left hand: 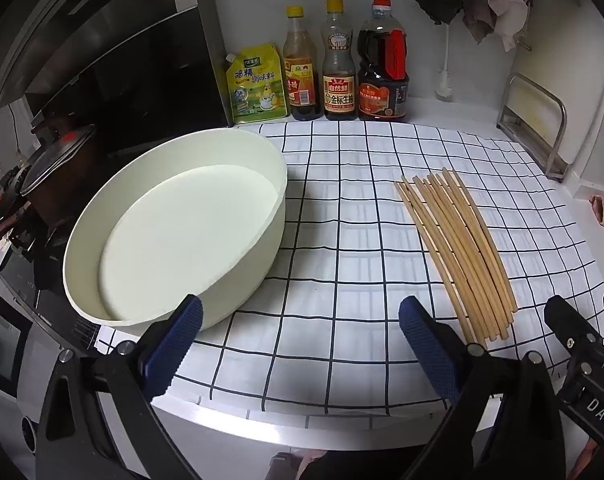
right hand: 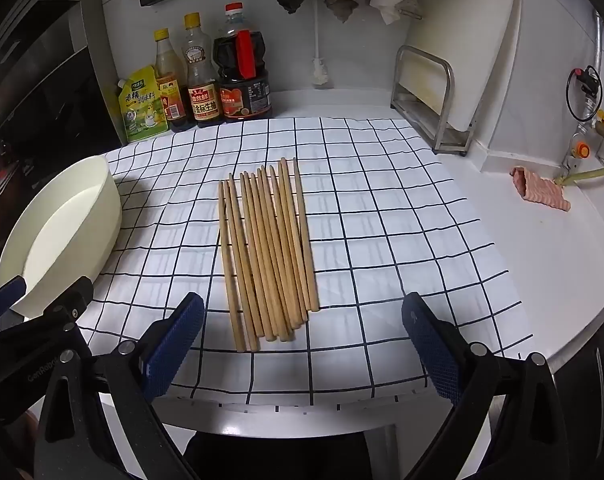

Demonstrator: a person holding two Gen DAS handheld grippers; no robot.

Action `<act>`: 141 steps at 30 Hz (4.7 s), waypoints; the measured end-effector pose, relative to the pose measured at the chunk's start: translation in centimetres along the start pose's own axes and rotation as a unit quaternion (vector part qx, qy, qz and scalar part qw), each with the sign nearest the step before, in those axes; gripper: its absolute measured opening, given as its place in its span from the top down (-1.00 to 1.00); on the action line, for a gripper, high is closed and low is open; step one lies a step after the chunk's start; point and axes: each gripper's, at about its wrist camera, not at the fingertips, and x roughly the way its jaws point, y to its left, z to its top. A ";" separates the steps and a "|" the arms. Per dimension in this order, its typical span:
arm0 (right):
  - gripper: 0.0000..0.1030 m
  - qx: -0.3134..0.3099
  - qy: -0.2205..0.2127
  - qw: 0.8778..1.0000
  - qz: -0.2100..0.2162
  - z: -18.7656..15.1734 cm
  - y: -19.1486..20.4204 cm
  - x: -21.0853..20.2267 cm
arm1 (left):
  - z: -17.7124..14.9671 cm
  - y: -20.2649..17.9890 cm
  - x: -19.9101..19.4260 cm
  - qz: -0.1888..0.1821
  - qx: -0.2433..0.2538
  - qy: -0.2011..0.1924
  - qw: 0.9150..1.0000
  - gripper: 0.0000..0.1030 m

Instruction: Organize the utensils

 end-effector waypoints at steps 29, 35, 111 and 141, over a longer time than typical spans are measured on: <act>-0.84 -0.001 0.001 1.000 0.001 0.1 -0.2 0.1 | 0.0 -0.5 -0.1 -0.006 0.001 0.000 1.000 -0.88; -0.84 0.000 0.002 1.000 0.003 0.1 -0.2 0.0 | 0.0 -0.7 -0.1 -0.007 0.001 -0.001 1.000 -0.88; -0.83 -0.043 0.067 0.997 0.008 4.0 -5.1 10.3 | 1.1 -6.2 7.3 -0.062 -0.016 0.084 0.994 -0.88; -0.83 -0.090 0.092 0.992 -0.007 6.3 -5.1 16.6 | 2.7 -7.5 11.8 -0.022 -0.033 0.101 0.994 -0.88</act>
